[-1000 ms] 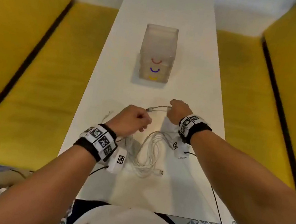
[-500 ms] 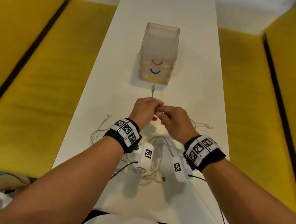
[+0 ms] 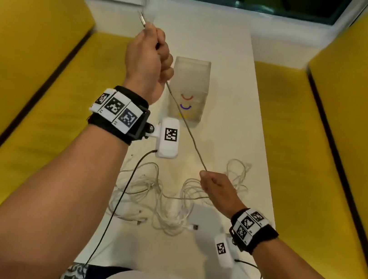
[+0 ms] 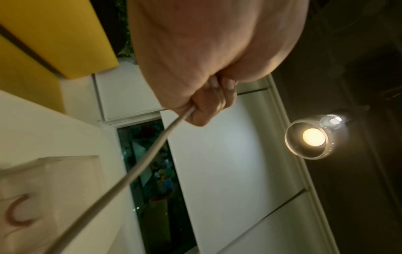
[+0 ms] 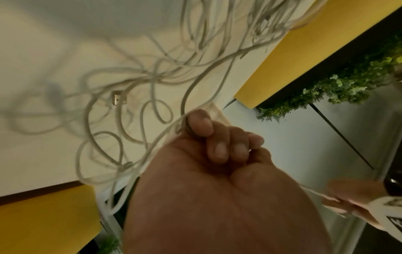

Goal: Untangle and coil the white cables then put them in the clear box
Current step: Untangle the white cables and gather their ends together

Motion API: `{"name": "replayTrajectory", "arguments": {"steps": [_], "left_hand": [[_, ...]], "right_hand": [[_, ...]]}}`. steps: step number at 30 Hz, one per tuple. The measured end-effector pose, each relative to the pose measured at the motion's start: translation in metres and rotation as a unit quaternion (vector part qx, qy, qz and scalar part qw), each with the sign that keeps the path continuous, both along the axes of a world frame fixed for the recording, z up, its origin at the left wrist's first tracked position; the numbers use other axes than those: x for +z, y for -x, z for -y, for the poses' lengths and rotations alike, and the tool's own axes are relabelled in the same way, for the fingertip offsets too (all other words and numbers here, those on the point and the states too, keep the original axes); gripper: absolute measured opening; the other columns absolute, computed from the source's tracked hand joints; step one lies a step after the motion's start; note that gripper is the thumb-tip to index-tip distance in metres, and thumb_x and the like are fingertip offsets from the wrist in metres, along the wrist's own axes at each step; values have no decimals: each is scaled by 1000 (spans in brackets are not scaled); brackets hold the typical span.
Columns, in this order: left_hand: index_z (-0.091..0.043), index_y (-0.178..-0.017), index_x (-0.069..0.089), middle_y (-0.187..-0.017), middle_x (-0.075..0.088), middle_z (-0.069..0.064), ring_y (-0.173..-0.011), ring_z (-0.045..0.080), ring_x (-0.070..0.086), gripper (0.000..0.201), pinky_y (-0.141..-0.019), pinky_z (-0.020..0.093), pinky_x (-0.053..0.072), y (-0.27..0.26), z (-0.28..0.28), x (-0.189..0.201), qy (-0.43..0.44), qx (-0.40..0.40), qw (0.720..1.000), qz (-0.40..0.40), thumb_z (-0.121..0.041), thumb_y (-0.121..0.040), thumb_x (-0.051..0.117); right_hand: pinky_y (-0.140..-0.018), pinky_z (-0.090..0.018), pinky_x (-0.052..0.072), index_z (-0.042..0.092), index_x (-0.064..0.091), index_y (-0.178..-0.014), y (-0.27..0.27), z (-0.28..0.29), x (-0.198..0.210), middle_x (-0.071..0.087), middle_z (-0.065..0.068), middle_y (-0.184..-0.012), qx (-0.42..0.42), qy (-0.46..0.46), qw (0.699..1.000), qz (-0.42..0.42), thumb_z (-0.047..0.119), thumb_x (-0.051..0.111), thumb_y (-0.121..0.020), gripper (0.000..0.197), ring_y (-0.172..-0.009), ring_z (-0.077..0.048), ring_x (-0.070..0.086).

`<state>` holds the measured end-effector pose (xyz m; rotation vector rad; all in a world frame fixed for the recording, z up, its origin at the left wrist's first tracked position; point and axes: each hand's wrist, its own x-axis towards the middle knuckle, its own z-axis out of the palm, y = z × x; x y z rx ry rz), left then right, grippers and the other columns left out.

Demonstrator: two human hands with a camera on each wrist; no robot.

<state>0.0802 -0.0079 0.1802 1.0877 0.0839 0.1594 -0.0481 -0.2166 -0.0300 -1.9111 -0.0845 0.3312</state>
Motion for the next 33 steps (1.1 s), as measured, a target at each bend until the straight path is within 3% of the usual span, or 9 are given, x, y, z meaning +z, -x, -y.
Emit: {"name": "replayTrajectory", "arguments": {"steps": [6, 10, 13, 16, 19, 24, 26, 29, 33], "left_hand": [[-18, -75, 49, -55, 33, -5, -49, 12, 23, 40, -44, 26, 20, 22, 9, 10, -117, -1, 990, 73, -36, -108, 36], [-5, -74, 55, -60, 43, 1, -50, 11, 35, 39, -46, 25, 32, 35, 23, -33, -327, -64, 942, 38, -35, -98, 61], [-5, -69, 50, -70, 49, 3, -62, 11, 43, 42, -56, 24, 36, 54, 36, -67, -376, -128, 917, 28, -34, -93, 68], [-15, -63, 43, -50, 50, -2, -51, 10, 44, 46, -54, 26, 38, 70, 47, -85, -406, -162, 899, -6, -39, -91, 70], [-16, -60, 45, -54, 52, 3, -49, 8, 44, 44, -51, 23, 38, 67, 47, -90, -446, -107, 888, -33, -38, -90, 69], [-12, -55, 43, -52, 44, 3, -48, 15, 40, 35, -53, 29, 36, 55, 40, -81, -451, -98, 887, -32, -12, -86, 58], [-16, -54, 38, -51, 44, -1, -48, 12, 42, 42, -52, 29, 37, 49, 36, -77, -437, -72, 896, -24, -12, -91, 58], [-19, -56, 40, -59, 57, 10, -57, 12, 52, 45, -53, 30, 39, 40, 32, -67, -412, -16, 911, 11, -17, -96, 60], [-18, -61, 41, -57, 44, -4, -44, 0, 39, 43, -51, 18, 33, 34, 28, -49, -397, 23, 916, 48, -20, -100, 58]], "right_hand": [[-57, -24, 25, 19, 33, -63, 7, -3, 11, 30, 6, -60, 9, 7, 1000, -8, 41, 43, -106, 49, -57, -11, 26], [-51, -18, 22, 12, 34, -67, -1, -10, 38, 27, 5, -61, -36, -29, 998, 47, 36, 40, -108, 47, -53, -7, 23], [-53, -16, 28, 15, 42, -74, -13, -16, 59, 35, 7, -65, -54, -60, 993, 82, 32, 39, -108, 38, -55, -4, 31], [-61, -18, 32, 16, 55, -90, -23, -22, 75, 47, 15, -71, -30, -67, 992, 101, 21, 37, -109, 27, -61, 1, 39], [-67, -14, 36, 11, 60, -116, -25, -27, 88, 56, 29, -72, -4, -70, 989, 129, 13, 36, -109, 26, -67, 7, 47], [-58, -13, 32, 24, 56, -92, -19, -33, 82, 42, 20, -66, 13, -88, 986, 142, 21, 39, -109, 24, -59, 1, 35], [-52, -10, 30, 23, 61, -90, -15, -33, 72, 40, 18, -61, -1, -103, 989, 109, 28, 39, -109, 30, -53, 0, 34], [-50, -25, 28, 12, 60, -83, -3, -35, 49, 37, 12, -57, -26, -126, 991, 28, 31, 37, -109, 40, -50, -6, 32], [-56, -31, 37, 11, 55, -72, 15, -35, 18, 42, -1, -61, -34, -98, 994, -19, 45, 42, -105, 49, -54, -16, 39]]}}
